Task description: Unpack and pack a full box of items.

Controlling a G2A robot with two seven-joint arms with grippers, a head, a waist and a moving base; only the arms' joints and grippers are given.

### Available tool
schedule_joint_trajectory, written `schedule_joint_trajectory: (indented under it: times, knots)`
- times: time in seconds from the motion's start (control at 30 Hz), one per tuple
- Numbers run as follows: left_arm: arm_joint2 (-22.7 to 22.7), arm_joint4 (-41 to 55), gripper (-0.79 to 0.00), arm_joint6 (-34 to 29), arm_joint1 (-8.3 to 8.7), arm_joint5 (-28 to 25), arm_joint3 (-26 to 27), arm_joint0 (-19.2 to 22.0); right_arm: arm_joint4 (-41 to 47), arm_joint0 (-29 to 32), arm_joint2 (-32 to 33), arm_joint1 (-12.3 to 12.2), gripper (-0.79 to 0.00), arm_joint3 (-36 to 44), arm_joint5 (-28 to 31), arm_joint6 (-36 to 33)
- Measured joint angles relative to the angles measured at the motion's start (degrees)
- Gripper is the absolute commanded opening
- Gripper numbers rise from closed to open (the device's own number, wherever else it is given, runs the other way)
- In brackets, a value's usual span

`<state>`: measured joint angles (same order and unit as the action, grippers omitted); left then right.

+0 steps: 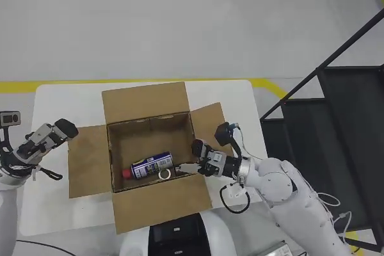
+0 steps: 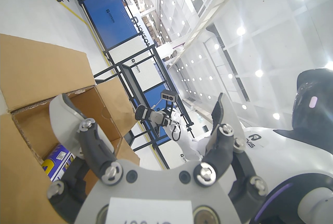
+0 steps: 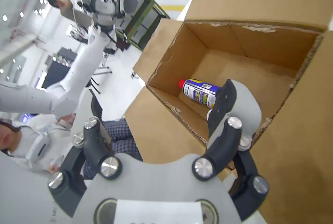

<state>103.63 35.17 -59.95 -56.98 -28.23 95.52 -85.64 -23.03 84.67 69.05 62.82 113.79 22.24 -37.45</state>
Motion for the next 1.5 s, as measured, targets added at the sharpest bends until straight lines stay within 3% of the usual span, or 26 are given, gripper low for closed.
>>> schedule_joint_trajectory:
  times: [0.23,0.4,1.5]
  knots:
    - [-0.1,-0.1,0.000,0.0,0.00,0.0,0.0,0.0,-21.1,-10.1,-14.3,2.2,0.000,-3.1,-9.6,-2.5]
    - [-0.1,-0.1,0.000,0.0,0.00,0.0,0.0,0.0,-27.0,-14.4,-20.7,3.7,0.000,-6.4,-14.6,-3.7]
    - [-0.1,-0.1,0.000,0.0,0.00,0.0,0.0,0.0,-27.1,-14.6,-20.9,3.8,0.000,-6.5,-14.7,-3.7]
